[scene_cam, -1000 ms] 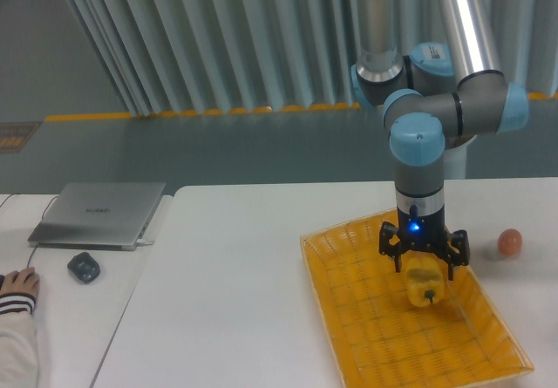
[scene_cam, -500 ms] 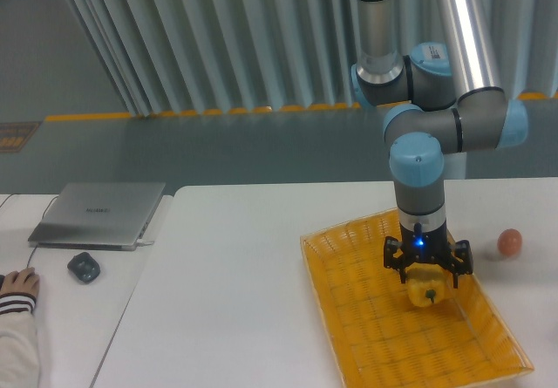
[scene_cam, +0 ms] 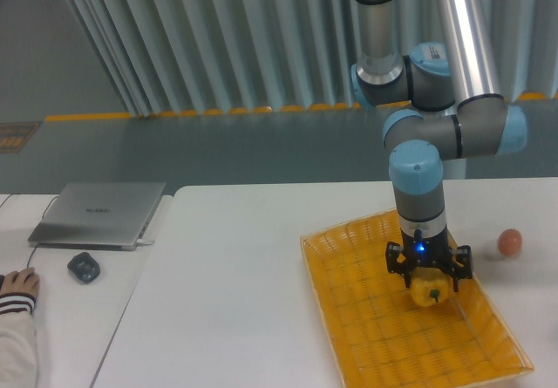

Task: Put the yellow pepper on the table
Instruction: 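Lift the yellow pepper and carry it out of the basket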

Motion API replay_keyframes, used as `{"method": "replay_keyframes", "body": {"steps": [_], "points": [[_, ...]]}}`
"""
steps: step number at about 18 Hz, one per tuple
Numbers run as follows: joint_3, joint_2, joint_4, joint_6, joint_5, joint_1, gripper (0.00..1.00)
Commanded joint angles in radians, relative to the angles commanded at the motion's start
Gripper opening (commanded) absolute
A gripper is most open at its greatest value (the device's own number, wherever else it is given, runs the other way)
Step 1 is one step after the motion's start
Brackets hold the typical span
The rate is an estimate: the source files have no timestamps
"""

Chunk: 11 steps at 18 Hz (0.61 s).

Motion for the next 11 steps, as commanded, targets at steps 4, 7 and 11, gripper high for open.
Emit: {"method": "replay_keyframes", "body": {"steps": [4, 7, 11], "points": [[0.006, 0.012, 0.0, 0.0, -0.003, -0.005, 0.52], [0.017, 0.037, -0.003, -0.008, -0.008, -0.041, 0.52], [0.029, 0.098, -0.012, -0.006, -0.008, -0.064, 0.52]]}}
